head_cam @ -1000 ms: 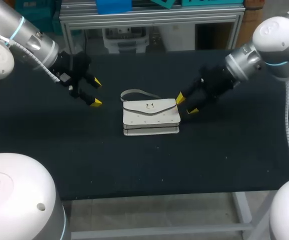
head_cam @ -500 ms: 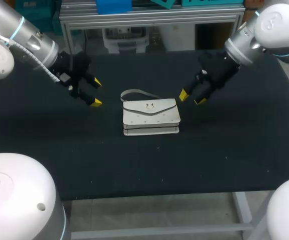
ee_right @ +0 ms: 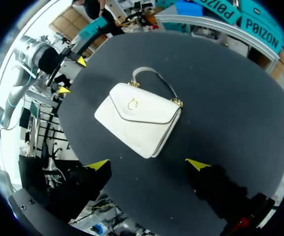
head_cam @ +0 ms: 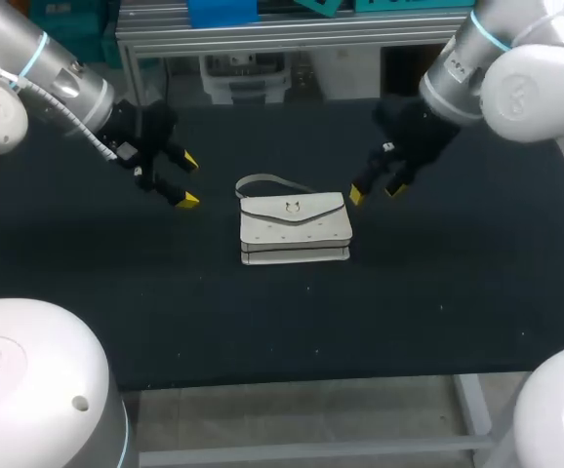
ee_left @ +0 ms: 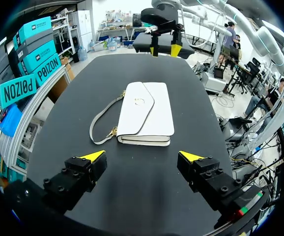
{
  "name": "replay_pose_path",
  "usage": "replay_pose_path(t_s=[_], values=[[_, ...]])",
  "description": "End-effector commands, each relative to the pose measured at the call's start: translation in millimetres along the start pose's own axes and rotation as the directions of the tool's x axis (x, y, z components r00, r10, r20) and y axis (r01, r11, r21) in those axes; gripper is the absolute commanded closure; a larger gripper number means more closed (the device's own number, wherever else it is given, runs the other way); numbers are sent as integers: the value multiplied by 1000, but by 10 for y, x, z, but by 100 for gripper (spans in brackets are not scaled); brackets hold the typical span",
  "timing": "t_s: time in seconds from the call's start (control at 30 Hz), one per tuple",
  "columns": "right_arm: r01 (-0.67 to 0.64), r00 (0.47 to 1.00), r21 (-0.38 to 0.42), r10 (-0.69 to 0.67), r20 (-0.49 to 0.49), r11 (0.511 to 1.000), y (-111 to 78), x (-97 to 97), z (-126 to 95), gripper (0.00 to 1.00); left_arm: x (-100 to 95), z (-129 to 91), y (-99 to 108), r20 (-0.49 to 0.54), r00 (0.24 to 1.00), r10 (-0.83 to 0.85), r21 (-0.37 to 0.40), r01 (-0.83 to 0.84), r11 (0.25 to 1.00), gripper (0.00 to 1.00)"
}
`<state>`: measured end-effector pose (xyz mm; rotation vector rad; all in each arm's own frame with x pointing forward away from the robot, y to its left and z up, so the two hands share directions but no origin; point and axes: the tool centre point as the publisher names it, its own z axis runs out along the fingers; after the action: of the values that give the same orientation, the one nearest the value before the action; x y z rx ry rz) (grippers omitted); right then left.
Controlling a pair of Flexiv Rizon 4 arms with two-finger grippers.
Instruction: Pick up the bag, open it, inspect its contents, close it, and place it on the opposite side
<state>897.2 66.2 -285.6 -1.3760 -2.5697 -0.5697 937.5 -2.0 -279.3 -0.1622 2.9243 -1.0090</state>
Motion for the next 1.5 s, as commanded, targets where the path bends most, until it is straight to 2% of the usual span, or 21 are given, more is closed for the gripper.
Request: replay_pose_path(t_s=[0.03, 0.1, 0.2, 0.57, 0.63, 0.67, 1.07, 1.13, 1.17, 1.27, 1.33, 1.4, 1.5], values=[[117, 969, 34, -122, 213, 993, 56, 108, 25, 0, 58, 91, -40, 15, 999, 41, 9, -42, 999, 0], [258, 919, 69, -267, 291, 964, 96, 187, 44, 0, 88, 141, -73, 45, 996, 73, 31, -74, 997, 0], [367, 870, 64, -367, 329, 928, 88, 213, 65, 0, 120, 190, -110, 58, 991, 125, 55, -128, 990, 0], [526, 724, 95, -504, 471, 845, -34, 169, 215, 0, 200, 349, -313, 164, 923, 347, 116, -368, 923, 0], [535, 717, 97, -511, 474, 840, -51, 134, 247, 0, 179, 378, -371, 190, 918, 348, 127, -375, 918, 0], [525, 733, 101, -509, 450, 845, -54, 107, 260, 0, 148, 379, -403, 150, 933, 326, 133, -346, 929, 0], [525, 733, 101, -509, 450, 845, -54, 107, 260, 0, 133, 412, -420, 160, 927, 339, 149, -362, 920, 0], [598, 649, 114, -563, 512, 793, -15, 97, 275, 0, 126, 442, -435, 164, 912, 377, 174, -403, 899, 0], [651, 619, 98, -601, 505, 753, 1, 92, 296, 0, 119, 448, -438, 170, 902, 397, 193, -425, 884, 0], [716, 546, 132, -668, 506, 685, 31, 82, 376, 0, 88, 478, -441, 187, 889, 419, 198, -452, 870, 0], [739, 513, 142, -687, 515, 659, 39, 85, 425, 0, 69, 494, -442, 181, 888, 424, 213, -456, 864, 0], [789, 458, 137, -721, 519, 599, 35, 129, 481, 0, 53, 516, -447, 181, 884, 430, 215, -463, 860, 0], [831, 384, 174, -771, 508, 528, 51, 161, 591, 0, 9, 551, -465, 167, 885, 435, 218, -464, 859, 0]])
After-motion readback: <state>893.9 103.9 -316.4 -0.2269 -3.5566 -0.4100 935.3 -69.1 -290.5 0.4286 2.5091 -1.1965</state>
